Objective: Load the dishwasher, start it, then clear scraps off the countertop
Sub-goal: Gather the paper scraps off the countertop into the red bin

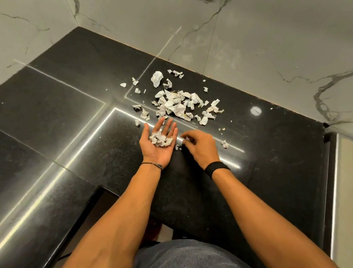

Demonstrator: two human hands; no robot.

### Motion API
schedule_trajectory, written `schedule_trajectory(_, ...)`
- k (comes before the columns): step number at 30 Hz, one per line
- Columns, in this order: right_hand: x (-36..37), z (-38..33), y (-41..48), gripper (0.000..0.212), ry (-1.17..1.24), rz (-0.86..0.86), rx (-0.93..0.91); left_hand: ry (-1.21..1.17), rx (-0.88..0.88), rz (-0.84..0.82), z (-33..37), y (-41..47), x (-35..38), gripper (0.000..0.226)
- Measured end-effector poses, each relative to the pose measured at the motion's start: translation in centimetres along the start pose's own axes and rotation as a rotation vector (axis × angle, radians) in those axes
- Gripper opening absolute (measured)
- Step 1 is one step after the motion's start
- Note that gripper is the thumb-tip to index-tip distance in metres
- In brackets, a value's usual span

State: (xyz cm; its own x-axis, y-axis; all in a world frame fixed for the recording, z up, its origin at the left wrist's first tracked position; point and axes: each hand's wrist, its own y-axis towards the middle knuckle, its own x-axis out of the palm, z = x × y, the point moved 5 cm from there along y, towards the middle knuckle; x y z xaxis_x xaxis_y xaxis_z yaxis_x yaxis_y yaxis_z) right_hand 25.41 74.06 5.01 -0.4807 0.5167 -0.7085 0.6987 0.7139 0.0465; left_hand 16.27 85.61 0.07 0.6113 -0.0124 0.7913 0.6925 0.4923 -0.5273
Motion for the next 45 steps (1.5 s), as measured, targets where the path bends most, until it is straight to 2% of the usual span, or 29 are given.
schedule_trajectory(2, -0.3, -1.9, 0.4, 0.019, 0.137, 0.039, -0.014, 0.036, 0.009, 0.005, 0.3, -0.2, -0.3, 0.062)
schedule_trajectory(5, 0.0, -5.4, 1.0, 0.024, 0.273, -0.015, -0.078, 0.064, -0.002, 0.036, 0.3, -0.5, -0.9, 0.063)
schedule_trajectory(9, 1.1, -8.5, 0.9, 0.023, 0.277, -0.125, -0.155, 0.041, -0.032, 0.03, 0.5, -1.5, -1.0, 0.061)
schedule_trajectory(11, 1.3, -9.0, 0.8, 0.018, 0.27, -0.114, -0.164, 0.004, -0.036, 0.035, 0.7, -1.6, -1.2, 0.064)
schedule_trajectory(15, 0.5, -8.5, 0.9, 0.014, 0.323, -0.028, -0.109, -0.063, -0.041, 0.031, 1.5, -1.7, -1.1, 0.054)
schedule_trajectory(18, -0.1, -6.4, 1.2, 0.019, 0.234, 0.032, -0.019, -0.072, -0.035, -0.017, 2.4, -2.1, -0.7, 0.058)
schedule_trajectory(23, 0.7, -2.9, 0.5, 0.039, -0.121, -0.152, 0.104, -0.075, -0.056, -0.027, 3.6, -2.3, -1.2, 0.069)
schedule_trajectory(27, 2.6, -2.2, -0.6, 0.045, -0.277, -0.208, 0.072, -0.062, -0.079, -0.044, 3.9, -2.4, -1.4, 0.077)
schedule_trajectory(30, 3.9, -2.2, -1.5, 0.035, -0.342, -0.168, 0.009, -0.044, -0.101, -0.059, 3.9, -2.5, -1.3, 0.078)
schedule_trajectory(35, 4.4, -2.6, -2.4, 0.025, -0.341, -0.135, -0.041, -0.016, -0.101, -0.074, 4.7, -2.6, -1.7, 0.079)
schedule_trajectory(40, 4.0, -2.8, -1.9, 0.017, -0.135, -0.091, 0.13, -0.014, -0.079, -0.042, 5.5, -2.8, -2.6, 0.076)
schedule_trajectory(45, 3.8, -4.6, -0.3, 0.021, -0.058, -0.058, 0.14, -0.002, -0.042, -0.006, 6.4, -2.8, -3.0, 0.073)
